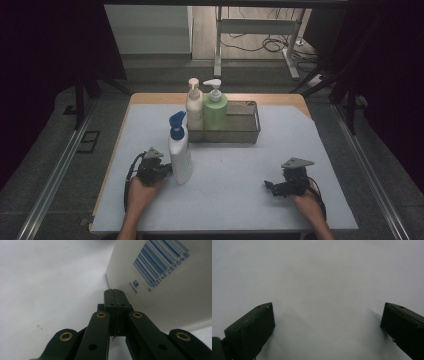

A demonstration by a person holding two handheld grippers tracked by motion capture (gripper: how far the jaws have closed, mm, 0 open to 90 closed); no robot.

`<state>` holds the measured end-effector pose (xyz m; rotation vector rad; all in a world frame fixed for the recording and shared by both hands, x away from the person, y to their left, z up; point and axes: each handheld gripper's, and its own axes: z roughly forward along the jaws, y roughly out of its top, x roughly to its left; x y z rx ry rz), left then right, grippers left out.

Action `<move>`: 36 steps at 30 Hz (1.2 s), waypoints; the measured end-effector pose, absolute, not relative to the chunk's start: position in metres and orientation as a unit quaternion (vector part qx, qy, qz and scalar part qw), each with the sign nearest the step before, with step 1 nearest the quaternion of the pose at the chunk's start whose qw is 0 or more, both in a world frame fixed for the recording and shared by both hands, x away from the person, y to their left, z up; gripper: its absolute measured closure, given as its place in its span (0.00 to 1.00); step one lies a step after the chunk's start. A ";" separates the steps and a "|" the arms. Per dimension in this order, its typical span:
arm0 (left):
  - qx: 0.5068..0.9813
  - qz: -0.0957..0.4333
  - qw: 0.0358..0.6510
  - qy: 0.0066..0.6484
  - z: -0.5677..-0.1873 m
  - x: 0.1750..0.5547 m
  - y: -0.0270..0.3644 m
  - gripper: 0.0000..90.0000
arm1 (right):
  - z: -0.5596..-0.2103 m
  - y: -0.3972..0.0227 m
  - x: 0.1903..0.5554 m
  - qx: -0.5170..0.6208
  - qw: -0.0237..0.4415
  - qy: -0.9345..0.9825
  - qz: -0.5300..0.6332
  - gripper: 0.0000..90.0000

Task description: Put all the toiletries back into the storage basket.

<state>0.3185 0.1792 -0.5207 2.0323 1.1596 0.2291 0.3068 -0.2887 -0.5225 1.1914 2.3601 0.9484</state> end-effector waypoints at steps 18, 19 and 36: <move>0.818 0.081 0.380 0.424 -0.519 0.307 0.153 0.99 | -0.522 -0.289 0.307 0.418 0.166 0.829 0.333 0.00; 0.820 0.082 0.379 0.422 -0.519 0.306 0.151 0.99 | -0.522 -0.289 0.307 0.418 0.166 0.829 0.332 0.00; 0.854 0.069 0.365 0.365 -0.515 0.294 0.118 0.99 | -0.522 -0.289 0.307 0.417 0.166 0.831 0.329 0.00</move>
